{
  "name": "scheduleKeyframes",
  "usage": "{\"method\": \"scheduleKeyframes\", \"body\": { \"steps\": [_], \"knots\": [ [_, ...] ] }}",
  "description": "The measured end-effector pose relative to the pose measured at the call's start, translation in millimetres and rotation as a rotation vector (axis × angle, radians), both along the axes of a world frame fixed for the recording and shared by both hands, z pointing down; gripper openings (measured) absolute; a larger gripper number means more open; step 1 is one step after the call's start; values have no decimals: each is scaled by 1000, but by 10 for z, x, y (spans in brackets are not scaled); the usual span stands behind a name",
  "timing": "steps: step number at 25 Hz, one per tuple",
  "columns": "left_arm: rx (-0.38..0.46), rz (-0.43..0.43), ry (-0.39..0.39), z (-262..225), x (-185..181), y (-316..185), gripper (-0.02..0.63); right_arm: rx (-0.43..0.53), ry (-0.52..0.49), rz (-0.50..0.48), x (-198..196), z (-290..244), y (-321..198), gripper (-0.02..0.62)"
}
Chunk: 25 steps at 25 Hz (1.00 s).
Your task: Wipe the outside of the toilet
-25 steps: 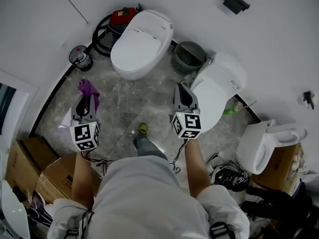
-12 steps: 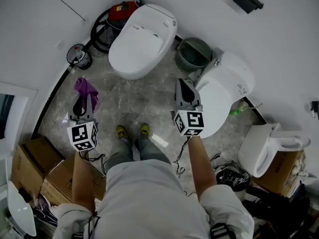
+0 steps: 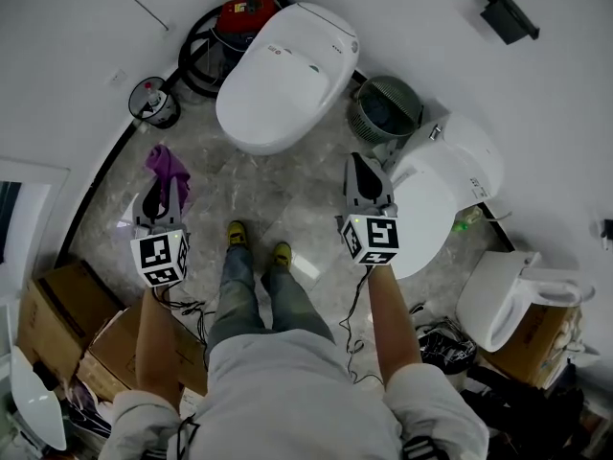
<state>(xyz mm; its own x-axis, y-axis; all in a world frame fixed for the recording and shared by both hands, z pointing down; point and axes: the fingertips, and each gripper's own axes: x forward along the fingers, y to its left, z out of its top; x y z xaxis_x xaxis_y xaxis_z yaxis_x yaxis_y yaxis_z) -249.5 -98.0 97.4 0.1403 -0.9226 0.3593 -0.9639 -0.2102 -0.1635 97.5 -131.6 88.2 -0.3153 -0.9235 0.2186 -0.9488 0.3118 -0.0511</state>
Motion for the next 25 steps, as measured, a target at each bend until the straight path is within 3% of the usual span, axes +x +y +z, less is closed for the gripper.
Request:
{"method": "scheduleKeyframes", "body": {
  "steps": [8, 14, 19, 25],
  "knots": [
    [-33, 50, 6, 479, -268, -488, 69, 43, -21, 35, -345, 251, -393, 8],
    [-58, 81, 26, 735, -421, -776, 69, 20, -6, 64, -510, 500, -619, 8],
    [-67, 82, 21, 998, -538, -941, 69, 35, -21, 108, -520, 707, -775, 8],
    [-31, 31, 13, 1477, -579, -1024, 69, 50, -30, 80, -524, 1203, -848, 8]
  ]
}}
